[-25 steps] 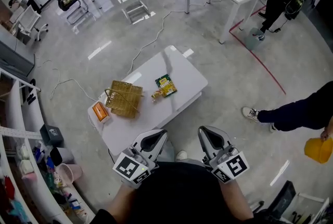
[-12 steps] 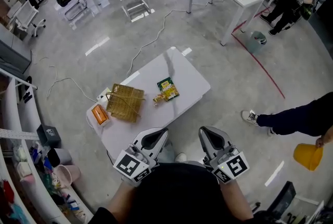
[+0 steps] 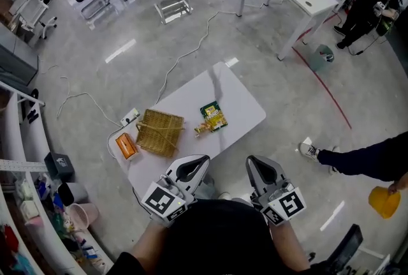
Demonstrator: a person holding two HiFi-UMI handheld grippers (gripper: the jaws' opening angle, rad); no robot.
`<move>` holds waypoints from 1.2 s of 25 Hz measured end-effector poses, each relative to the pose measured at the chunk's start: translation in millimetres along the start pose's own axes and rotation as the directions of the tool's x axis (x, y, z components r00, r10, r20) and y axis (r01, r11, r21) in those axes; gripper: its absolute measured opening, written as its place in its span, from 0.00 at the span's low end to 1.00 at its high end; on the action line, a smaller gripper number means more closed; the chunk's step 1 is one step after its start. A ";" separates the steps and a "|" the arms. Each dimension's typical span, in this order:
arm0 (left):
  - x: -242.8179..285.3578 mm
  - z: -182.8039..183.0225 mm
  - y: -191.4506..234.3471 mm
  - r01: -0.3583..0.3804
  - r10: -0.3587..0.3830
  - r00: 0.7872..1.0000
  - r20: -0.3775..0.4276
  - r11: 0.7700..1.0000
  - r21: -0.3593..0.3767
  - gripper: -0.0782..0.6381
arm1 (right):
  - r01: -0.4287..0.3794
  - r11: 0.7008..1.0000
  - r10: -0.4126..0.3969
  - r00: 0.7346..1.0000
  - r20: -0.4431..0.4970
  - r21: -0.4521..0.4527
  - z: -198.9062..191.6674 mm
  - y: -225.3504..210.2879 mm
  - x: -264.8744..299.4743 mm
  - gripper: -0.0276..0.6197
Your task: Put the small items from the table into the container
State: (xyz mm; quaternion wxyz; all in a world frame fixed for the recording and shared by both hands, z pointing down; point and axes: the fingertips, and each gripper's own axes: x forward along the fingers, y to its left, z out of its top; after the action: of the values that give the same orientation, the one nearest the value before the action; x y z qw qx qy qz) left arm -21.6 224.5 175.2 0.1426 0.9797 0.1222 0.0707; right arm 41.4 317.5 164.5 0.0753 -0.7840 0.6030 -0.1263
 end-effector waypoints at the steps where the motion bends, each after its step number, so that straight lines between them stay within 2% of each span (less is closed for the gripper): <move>1: 1.1 1.6 7.5 -0.002 0.002 1.000 0.000 1.000 0.000 0.11 | -0.001 1.000 0.001 1.000 -0.002 -0.002 0.3 -1.5 7.9 0.06; 17: -8.5 20.2 128.3 -0.098 0.098 0.995 0.007 0.995 -0.005 0.11 | -0.058 0.998 0.057 0.996 -0.067 -0.019 -1.5 -6.0 130.8 0.06; 21: -14.1 21.2 146.2 -0.107 0.108 0.994 0.001 0.994 -0.028 0.11 | -0.077 0.997 0.076 0.993 -0.091 -0.013 -5.4 -0.9 152.3 0.06; 26: -19.1 17.3 164.4 -0.171 0.170 0.985 -0.034 0.984 -0.041 0.11 | -0.102 0.995 0.100 0.988 -0.120 -0.005 -13.3 -1.9 167.9 0.06; 30: -21.9 12.6 167.2 -0.193 0.191 0.981 -0.042 0.979 -0.066 0.11 | -0.129 0.992 0.130 0.980 -0.150 0.013 -18.7 -2.4 174.1 0.06</move>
State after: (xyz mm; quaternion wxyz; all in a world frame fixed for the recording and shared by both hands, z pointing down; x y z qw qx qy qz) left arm -3.8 60.1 210.6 0.1671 0.9799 0.0269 0.1057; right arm 80.2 150.8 201.7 0.0387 -0.7313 0.6565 -0.1808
